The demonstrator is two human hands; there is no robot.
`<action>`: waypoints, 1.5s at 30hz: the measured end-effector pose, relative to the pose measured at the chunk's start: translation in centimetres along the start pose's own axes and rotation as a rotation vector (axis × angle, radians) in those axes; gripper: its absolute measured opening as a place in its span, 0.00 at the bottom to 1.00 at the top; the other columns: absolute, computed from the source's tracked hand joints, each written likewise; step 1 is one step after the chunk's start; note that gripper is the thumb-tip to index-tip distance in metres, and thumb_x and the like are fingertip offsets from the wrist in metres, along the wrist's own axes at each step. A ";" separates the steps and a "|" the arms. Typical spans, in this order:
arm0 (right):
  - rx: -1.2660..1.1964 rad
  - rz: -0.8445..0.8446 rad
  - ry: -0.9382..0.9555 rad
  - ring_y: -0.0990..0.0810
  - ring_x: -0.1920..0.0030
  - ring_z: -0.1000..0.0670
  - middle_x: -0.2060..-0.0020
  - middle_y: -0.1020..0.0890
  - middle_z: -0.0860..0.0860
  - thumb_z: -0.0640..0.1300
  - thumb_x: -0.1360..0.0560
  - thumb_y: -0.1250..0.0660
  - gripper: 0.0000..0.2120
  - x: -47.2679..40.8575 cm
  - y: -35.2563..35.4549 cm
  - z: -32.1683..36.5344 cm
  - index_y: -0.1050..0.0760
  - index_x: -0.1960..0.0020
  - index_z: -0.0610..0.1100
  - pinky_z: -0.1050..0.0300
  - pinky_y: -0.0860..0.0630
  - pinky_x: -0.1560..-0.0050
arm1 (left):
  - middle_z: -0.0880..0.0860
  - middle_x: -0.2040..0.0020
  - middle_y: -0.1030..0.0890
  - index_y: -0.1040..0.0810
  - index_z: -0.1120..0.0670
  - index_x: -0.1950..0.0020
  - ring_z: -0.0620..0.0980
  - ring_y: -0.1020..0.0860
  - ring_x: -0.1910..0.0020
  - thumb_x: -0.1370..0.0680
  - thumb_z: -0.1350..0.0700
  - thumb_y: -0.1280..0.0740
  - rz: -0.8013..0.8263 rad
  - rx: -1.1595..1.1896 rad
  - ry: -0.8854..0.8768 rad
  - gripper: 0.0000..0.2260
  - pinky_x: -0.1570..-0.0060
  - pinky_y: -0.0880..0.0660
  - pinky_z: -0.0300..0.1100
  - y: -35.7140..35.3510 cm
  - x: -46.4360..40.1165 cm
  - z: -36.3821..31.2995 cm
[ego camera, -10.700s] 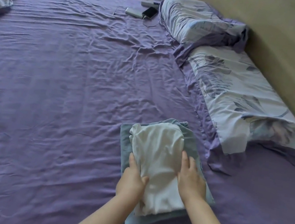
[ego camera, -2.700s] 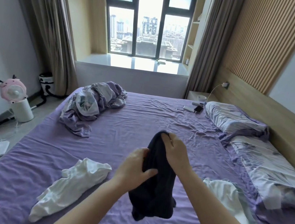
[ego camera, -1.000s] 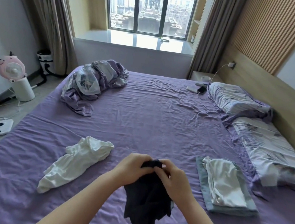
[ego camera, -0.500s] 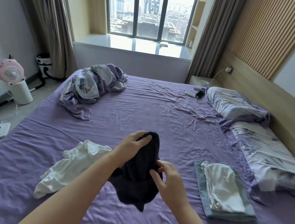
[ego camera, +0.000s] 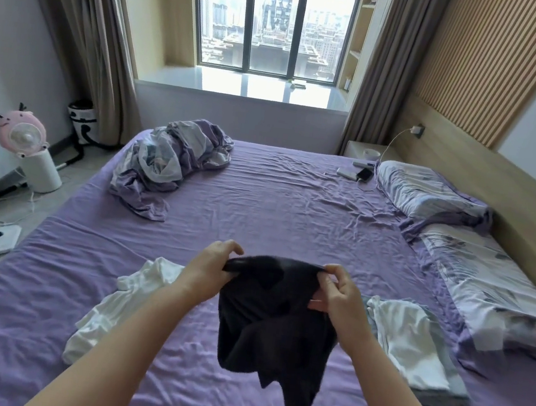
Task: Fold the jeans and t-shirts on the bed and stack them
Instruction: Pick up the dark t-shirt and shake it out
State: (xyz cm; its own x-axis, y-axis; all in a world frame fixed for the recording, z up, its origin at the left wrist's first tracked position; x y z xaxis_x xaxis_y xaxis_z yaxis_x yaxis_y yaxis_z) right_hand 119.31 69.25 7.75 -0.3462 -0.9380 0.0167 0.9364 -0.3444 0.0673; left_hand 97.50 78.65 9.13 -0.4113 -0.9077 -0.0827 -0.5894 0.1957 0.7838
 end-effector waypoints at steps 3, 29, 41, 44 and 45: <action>0.160 0.049 0.067 0.21 0.66 0.48 0.65 0.23 0.45 0.40 0.21 0.40 0.08 -0.3 -0.7 1.0 0.28 0.56 0.51 0.52 0.21 0.68 | 0.55 0.40 0.26 0.28 0.54 0.34 0.54 0.29 0.39 0.30 0.57 0.29 0.032 -0.075 -0.167 0.25 0.37 0.33 0.43 -1.4 0.8 -2.1; 0.272 0.096 0.187 0.18 0.56 0.56 0.60 0.16 0.54 0.42 0.25 0.33 0.03 0.5 -2.1 1.8 0.20 0.55 0.47 0.56 0.23 0.52 | 0.45 0.75 0.39 0.38 0.51 0.75 0.46 0.39 0.72 0.35 0.50 0.40 -0.070 0.532 0.062 0.12 0.67 0.40 0.43 1.5 -1.7 -8.0; -0.095 0.251 -0.019 0.23 0.68 0.54 0.71 0.22 0.53 0.41 0.21 0.40 0.11 0.3 -2.4 3.1 0.23 0.60 0.43 0.60 0.24 0.68 | 0.44 0.74 0.29 0.26 0.45 0.75 0.41 0.32 0.73 0.27 0.48 0.31 -0.090 0.268 0.087 0.16 0.65 0.35 0.41 4.4 -0.7 -2.1; -0.144 0.239 -0.062 0.24 0.70 0.52 0.69 0.23 0.49 0.42 0.20 0.41 0.11 0.1 -3.1 3.4 0.25 0.59 0.43 0.60 0.25 0.72 | 0.49 0.63 0.23 0.20 0.48 0.61 0.44 0.26 0.66 0.29 0.57 0.28 -0.183 0.282 -0.017 0.05 0.60 0.31 0.38 3.5 0.3 -2.8; -0.165 0.224 -0.071 0.24 0.71 0.52 0.69 0.24 0.48 0.42 0.20 0.41 0.10 0.0 -3.4 3.3 0.26 0.59 0.43 0.61 0.26 0.73 | 0.51 0.62 0.22 0.20 0.50 0.59 0.46 0.25 0.65 0.29 0.60 0.28 -0.150 0.306 -0.052 0.05 0.59 0.29 0.39 2.5 0.6 -3.4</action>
State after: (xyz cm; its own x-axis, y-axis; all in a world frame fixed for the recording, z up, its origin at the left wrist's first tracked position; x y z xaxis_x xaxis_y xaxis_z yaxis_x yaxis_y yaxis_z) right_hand 115.95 70.53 10.84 -0.1272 -0.9884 0.0826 0.9847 -0.1358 -0.1091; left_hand 98.12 77.31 13.09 -0.3345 -0.9161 -0.2210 -0.8240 0.1705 0.5403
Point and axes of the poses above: each hand's wrist, its own x-axis away from the middle knuckle, its own y-axis out of the back of the hand, z = x × y, the point moved 5 cm from there along -x, towards the middle knuckle
